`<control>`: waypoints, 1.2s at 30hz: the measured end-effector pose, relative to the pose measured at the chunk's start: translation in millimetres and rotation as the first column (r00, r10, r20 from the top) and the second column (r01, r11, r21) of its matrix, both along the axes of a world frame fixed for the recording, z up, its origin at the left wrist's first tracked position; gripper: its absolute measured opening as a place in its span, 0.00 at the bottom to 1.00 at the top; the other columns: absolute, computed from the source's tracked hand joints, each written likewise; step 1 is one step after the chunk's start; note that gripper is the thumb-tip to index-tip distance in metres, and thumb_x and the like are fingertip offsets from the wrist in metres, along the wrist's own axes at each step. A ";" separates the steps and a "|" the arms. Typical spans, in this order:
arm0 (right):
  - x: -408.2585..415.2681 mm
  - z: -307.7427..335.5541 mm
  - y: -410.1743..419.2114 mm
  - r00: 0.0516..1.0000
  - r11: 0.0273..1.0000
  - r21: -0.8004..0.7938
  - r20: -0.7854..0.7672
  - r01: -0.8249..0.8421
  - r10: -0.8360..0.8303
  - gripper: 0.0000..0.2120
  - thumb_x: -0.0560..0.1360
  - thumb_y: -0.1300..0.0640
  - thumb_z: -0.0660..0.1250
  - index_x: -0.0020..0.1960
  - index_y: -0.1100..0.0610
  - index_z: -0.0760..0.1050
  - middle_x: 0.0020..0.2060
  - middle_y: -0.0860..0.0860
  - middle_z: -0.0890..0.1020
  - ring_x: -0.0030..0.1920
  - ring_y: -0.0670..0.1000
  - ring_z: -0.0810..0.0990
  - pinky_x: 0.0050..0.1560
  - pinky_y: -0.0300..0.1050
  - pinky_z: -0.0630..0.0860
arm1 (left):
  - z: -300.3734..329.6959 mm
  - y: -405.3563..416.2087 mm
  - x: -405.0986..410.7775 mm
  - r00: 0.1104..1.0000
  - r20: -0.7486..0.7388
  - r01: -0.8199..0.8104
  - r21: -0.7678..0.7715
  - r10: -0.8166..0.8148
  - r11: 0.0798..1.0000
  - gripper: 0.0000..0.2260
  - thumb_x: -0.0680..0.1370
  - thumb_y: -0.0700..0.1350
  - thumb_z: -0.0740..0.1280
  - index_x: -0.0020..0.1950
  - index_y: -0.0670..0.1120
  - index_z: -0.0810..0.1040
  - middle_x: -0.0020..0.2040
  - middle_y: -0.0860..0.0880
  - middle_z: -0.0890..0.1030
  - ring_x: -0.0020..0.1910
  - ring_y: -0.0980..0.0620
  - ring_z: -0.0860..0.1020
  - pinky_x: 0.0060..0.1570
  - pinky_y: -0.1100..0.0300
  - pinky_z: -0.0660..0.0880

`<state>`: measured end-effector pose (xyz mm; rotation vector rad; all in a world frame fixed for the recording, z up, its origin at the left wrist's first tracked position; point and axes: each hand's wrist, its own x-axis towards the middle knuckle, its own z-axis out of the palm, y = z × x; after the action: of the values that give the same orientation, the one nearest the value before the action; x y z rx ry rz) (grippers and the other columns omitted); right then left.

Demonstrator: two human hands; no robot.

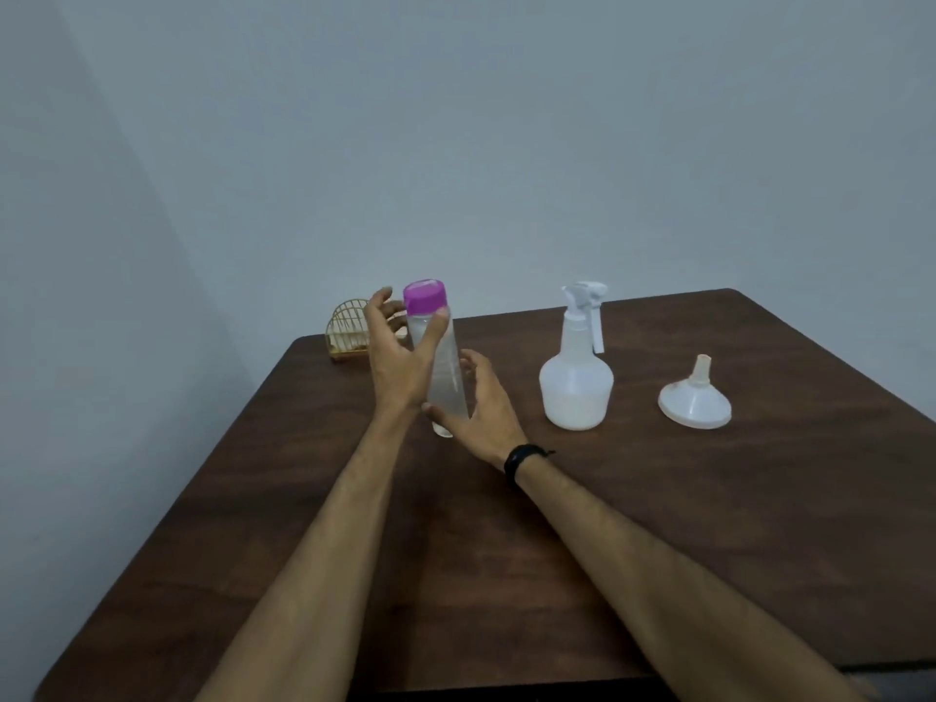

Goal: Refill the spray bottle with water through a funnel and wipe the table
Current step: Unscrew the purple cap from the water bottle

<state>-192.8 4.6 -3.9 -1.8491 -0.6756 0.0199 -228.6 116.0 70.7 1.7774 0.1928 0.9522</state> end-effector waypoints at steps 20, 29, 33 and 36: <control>20.4 -10.5 15.9 0.999 0.988 0.148 -0.038 0.030 -0.025 0.31 0.71 0.49 0.76 0.68 0.48 0.65 0.61 0.47 0.77 0.60 0.46 0.77 0.50 0.35 0.76 | 32.2 31.3 40.8 0.930 0.007 0.367 -0.026 -0.367 0.930 0.24 0.59 0.55 0.82 0.49 0.47 0.78 0.48 0.49 0.83 0.46 0.55 0.80 0.45 0.60 0.78; 21.7 -9.5 12.5 0.998 0.988 0.153 -0.059 0.024 -0.016 0.30 0.70 0.47 0.76 0.67 0.47 0.66 0.61 0.46 0.77 0.61 0.47 0.77 0.45 0.33 0.77 | 47.0 46.6 27.6 0.729 -0.133 0.634 -0.238 -0.671 0.736 0.25 0.73 0.37 0.73 0.68 0.45 0.69 0.65 0.39 0.79 0.63 0.44 0.78 0.64 0.52 0.75; 20.8 -8.4 13.7 0.999 0.990 0.137 -0.045 0.016 -0.010 0.31 0.70 0.47 0.76 0.68 0.47 0.65 0.62 0.46 0.76 0.62 0.47 0.76 0.50 0.37 0.78 | 52.8 41.3 25.1 0.872 -0.174 0.461 -0.021 -0.457 0.887 0.29 0.69 0.35 0.78 0.67 0.44 0.71 0.54 0.47 0.80 0.52 0.51 0.80 0.52 0.60 0.80; 19.6 -8.0 14.1 0.999 0.991 0.135 -0.034 0.021 -0.017 0.32 0.70 0.47 0.76 0.68 0.47 0.65 0.61 0.46 0.77 0.61 0.47 0.77 0.52 0.38 0.78 | 53.0 31.2 28.5 0.886 -0.273 0.411 0.092 -0.374 0.907 0.36 0.66 0.50 0.81 0.68 0.49 0.68 0.58 0.49 0.73 0.54 0.52 0.77 0.47 0.63 0.79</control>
<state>-173.2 18.7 -12.0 -1.7216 -0.6212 -0.0079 -200.1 147.2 123.7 1.9744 -0.0848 0.4572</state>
